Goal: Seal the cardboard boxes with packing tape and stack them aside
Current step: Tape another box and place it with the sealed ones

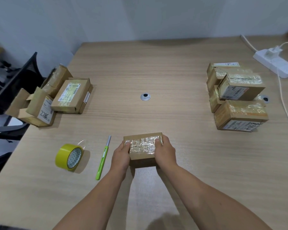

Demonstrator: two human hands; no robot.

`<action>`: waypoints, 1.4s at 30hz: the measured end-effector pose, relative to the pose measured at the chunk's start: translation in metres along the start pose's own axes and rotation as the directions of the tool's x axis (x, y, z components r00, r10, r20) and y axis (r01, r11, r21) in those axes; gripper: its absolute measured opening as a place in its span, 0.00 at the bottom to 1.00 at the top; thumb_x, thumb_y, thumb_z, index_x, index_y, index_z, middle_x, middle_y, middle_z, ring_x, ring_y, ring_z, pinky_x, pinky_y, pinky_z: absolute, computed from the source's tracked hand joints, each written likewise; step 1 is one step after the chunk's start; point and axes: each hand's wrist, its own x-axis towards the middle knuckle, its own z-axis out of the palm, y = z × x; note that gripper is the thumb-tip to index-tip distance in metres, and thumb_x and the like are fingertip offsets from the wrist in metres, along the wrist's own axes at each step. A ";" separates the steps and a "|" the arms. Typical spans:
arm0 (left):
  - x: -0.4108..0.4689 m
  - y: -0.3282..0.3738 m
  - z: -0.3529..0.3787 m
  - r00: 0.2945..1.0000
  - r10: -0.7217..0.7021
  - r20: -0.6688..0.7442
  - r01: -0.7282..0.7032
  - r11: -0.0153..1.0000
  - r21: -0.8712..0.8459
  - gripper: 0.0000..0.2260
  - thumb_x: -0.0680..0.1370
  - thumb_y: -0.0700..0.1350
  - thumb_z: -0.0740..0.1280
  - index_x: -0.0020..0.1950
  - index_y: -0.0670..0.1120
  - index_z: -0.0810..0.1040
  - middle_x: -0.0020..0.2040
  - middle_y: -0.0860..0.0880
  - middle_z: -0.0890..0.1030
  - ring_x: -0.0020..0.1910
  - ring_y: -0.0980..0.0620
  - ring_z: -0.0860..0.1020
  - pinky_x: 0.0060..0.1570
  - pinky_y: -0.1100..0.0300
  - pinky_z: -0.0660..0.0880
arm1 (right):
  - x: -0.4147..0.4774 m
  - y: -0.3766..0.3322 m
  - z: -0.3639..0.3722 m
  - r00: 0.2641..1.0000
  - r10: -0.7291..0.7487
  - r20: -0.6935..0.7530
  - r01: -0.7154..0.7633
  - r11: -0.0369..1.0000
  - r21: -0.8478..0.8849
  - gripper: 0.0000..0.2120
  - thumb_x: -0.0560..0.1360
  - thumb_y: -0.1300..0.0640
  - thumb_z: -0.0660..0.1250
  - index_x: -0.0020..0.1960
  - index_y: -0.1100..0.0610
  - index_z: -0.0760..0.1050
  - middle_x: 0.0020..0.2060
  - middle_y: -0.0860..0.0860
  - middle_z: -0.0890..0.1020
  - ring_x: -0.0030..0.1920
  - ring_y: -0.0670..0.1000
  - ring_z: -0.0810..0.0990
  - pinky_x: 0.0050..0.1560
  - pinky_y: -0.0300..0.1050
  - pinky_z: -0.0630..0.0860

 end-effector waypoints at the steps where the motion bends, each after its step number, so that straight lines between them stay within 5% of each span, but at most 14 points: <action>1: 0.001 0.000 -0.001 1.000 -0.003 0.007 0.003 1.000 -0.003 0.13 0.85 0.48 0.59 0.60 0.51 0.82 0.54 0.52 0.85 0.55 0.51 0.82 0.58 0.54 0.76 | -0.001 -0.001 -0.001 1.000 0.005 0.006 -0.005 1.000 0.005 0.21 0.85 0.45 0.51 0.76 0.46 0.62 0.59 0.51 0.78 0.58 0.55 0.77 0.65 0.59 0.73; 5: -0.002 -0.005 -0.008 0.995 0.034 0.097 -0.041 0.996 0.073 0.18 0.79 0.58 0.67 0.67 0.55 0.78 0.61 0.52 0.83 0.59 0.52 0.80 0.63 0.51 0.75 | -0.003 -0.003 -0.005 0.998 0.019 0.064 -0.019 1.000 0.001 0.26 0.83 0.40 0.55 0.78 0.47 0.56 0.63 0.53 0.76 0.58 0.54 0.75 0.62 0.53 0.72; 9: -0.009 -0.016 -0.014 0.990 0.050 0.132 -0.066 0.990 0.122 0.46 0.62 0.66 0.78 0.76 0.64 0.63 0.65 0.57 0.78 0.63 0.54 0.78 0.65 0.50 0.75 | -0.008 -0.002 -0.010 0.991 -0.061 0.123 0.054 0.997 0.056 0.36 0.75 0.41 0.71 0.76 0.47 0.57 0.59 0.47 0.76 0.56 0.51 0.76 0.50 0.43 0.71; 12: -0.011 -0.017 -0.013 0.992 0.066 0.109 -0.080 0.989 0.128 0.36 0.66 0.62 0.78 0.72 0.66 0.67 0.61 0.58 0.81 0.59 0.56 0.80 0.62 0.53 0.76 | -0.007 0.005 -0.010 0.985 -0.085 0.150 0.074 0.994 0.080 0.50 0.70 0.42 0.77 0.80 0.44 0.49 0.70 0.49 0.73 0.66 0.53 0.74 0.60 0.46 0.73; 14: -0.013 -0.015 -0.007 0.992 0.067 0.105 -0.075 0.994 0.080 0.32 0.74 0.53 0.76 0.70 0.69 0.61 0.55 0.63 0.79 0.54 0.62 0.77 0.55 0.60 0.74 | -0.006 0.007 -0.010 0.983 -0.085 0.165 0.074 0.994 0.075 0.54 0.69 0.42 0.78 0.81 0.42 0.44 0.74 0.50 0.70 0.70 0.55 0.71 0.65 0.49 0.71; 18: -0.011 -0.014 -0.009 0.989 0.061 0.135 -0.062 0.998 0.005 0.27 0.78 0.46 0.72 0.69 0.67 0.65 0.54 0.60 0.82 0.54 0.57 0.80 0.59 0.57 0.74 | -0.007 0.005 -0.012 0.978 -0.079 0.194 0.065 0.995 0.076 0.49 0.74 0.47 0.76 0.81 0.44 0.45 0.72 0.51 0.71 0.67 0.53 0.72 0.54 0.38 0.70; 21: -0.008 -0.013 -0.013 0.984 0.055 0.169 -0.048 0.998 -0.050 0.21 0.81 0.42 0.68 0.70 0.61 0.72 0.57 0.54 0.85 0.57 0.51 0.82 0.59 0.55 0.76 | -0.012 0.000 -0.018 0.970 -0.075 0.231 0.056 0.995 0.088 0.45 0.79 0.50 0.71 0.82 0.45 0.42 0.78 0.52 0.63 0.73 0.54 0.67 0.51 0.33 0.67; 25: -0.007 -0.011 -0.014 0.980 0.020 0.198 0.003 0.993 -0.115 0.20 0.83 0.39 0.63 0.71 0.58 0.71 0.60 0.51 0.84 0.59 0.50 0.82 0.57 0.56 0.76 | -0.012 -0.001 -0.024 0.959 -0.068 0.274 0.037 0.992 0.117 0.42 0.82 0.52 0.67 0.82 0.45 0.40 0.80 0.51 0.57 0.76 0.53 0.63 0.34 0.21 0.66; 33: -0.003 -0.009 -0.018 0.976 -0.028 0.218 0.071 0.979 -0.189 0.18 0.84 0.40 0.58 0.74 0.49 0.72 0.58 0.51 0.85 0.55 0.53 0.83 0.53 0.59 0.76 | -0.001 0.005 -0.031 0.942 -0.085 0.324 0.064 0.995 0.073 0.35 0.84 0.51 0.61 0.82 0.42 0.41 0.81 0.50 0.54 0.80 0.53 0.54 0.75 0.48 0.56; 39: -0.003 -0.005 -0.019 0.977 -0.061 0.202 0.110 0.964 -0.244 0.17 0.85 0.42 0.58 0.73 0.47 0.73 0.61 0.50 0.83 0.59 0.51 0.81 0.56 0.58 0.76 | 0.000 0.005 -0.037 0.932 -0.069 0.357 -0.023 0.969 0.248 0.33 0.85 0.56 0.61 0.82 0.43 0.46 0.81 0.48 0.52 0.81 0.53 0.52 0.77 0.51 0.54; 42: -0.006 0.000 -0.019 0.978 -0.080 0.191 0.123 0.967 -0.222 0.15 0.84 0.51 0.59 0.64 0.48 0.81 0.59 0.46 0.84 0.57 0.48 0.81 0.54 0.55 0.76 | 0.001 0.003 -0.035 0.955 -0.039 0.294 -0.037 0.968 0.249 0.33 0.80 0.43 0.65 0.81 0.46 0.56 0.78 0.47 0.62 0.78 0.53 0.63 0.76 0.53 0.61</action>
